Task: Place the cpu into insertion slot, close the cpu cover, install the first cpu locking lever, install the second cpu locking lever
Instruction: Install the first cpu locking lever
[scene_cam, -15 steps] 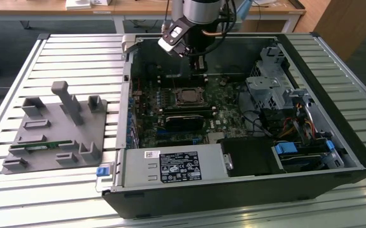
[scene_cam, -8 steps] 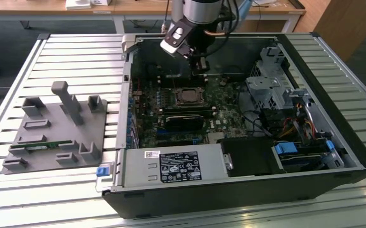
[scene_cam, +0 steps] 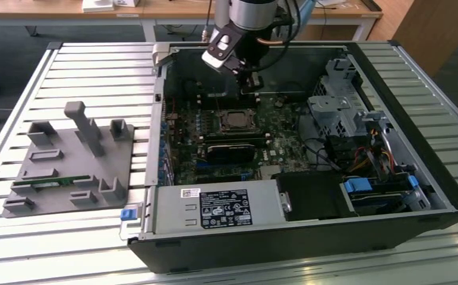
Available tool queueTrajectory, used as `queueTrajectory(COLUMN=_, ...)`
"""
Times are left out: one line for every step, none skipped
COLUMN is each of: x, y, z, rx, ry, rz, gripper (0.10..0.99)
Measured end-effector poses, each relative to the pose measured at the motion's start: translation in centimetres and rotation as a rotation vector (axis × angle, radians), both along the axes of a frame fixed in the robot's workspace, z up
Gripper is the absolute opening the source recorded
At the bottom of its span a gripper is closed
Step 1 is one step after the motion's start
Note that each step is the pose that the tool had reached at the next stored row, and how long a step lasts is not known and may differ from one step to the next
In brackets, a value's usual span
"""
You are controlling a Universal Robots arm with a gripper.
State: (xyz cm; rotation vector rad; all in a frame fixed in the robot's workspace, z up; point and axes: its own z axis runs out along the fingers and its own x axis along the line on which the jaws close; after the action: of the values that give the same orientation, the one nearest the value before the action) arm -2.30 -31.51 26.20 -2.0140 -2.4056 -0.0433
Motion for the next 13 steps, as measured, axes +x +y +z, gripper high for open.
queueTrajectory(x=0.00, y=0.00, z=0.00, rx=0.000, ry=0.0000, rz=0.003, gripper=0.106)
queueTrajectory(x=0.00, y=0.00, z=0.00, rx=0.000, ry=0.0000, rz=0.008, gripper=0.106)
queueTrajectory(x=0.00, y=0.00, z=0.00, rx=0.000, ry=0.0000, rz=0.021, gripper=0.106)
queueTrajectory(x=0.00, y=0.00, z=0.00, rx=0.000, ry=0.0000, rz=0.033, gripper=0.106)
queueTrajectory(x=0.00, y=0.00, z=0.00, rx=0.000, ry=0.0000, rz=0.050, gripper=0.106)
queueTrajectory(x=0.00, y=0.00, z=0.00, rx=0.000, ry=0.0000, rz=0.067, gripper=0.106)
queueTrajectory(x=0.00, y=0.00, z=0.00, rx=0.000, ry=0.0000, rz=0.084, gripper=0.106)
queueTrajectory(x=0.00, y=0.00, z=0.00, rx=0.000, ry=0.0000, rz=0.101, gripper=0.106)
queueTrajectory(x=0.00, y=0.00, z=0.00, rx=0.000, ry=-0.0001, rz=0.118, gripper=0.106)
queueTrajectory(x=0.00, y=0.00, z=0.00, rx=0.000, ry=0.0000, rz=0.134, gripper=0.106)
queueTrajectory(x=0.00, y=0.00, z=0.00, rx=0.000, ry=0.0000, rz=0.151, gripper=0.106)
queueTrajectory(x=0.00, y=0.00, z=0.00, rx=0.000, ry=0.0000, rz=0.167, gripper=0.106)
queueTrajectory(x=0.00, y=0.00, z=0.00, rx=0.000, ry=0.0000, rz=0.182, gripper=0.106)
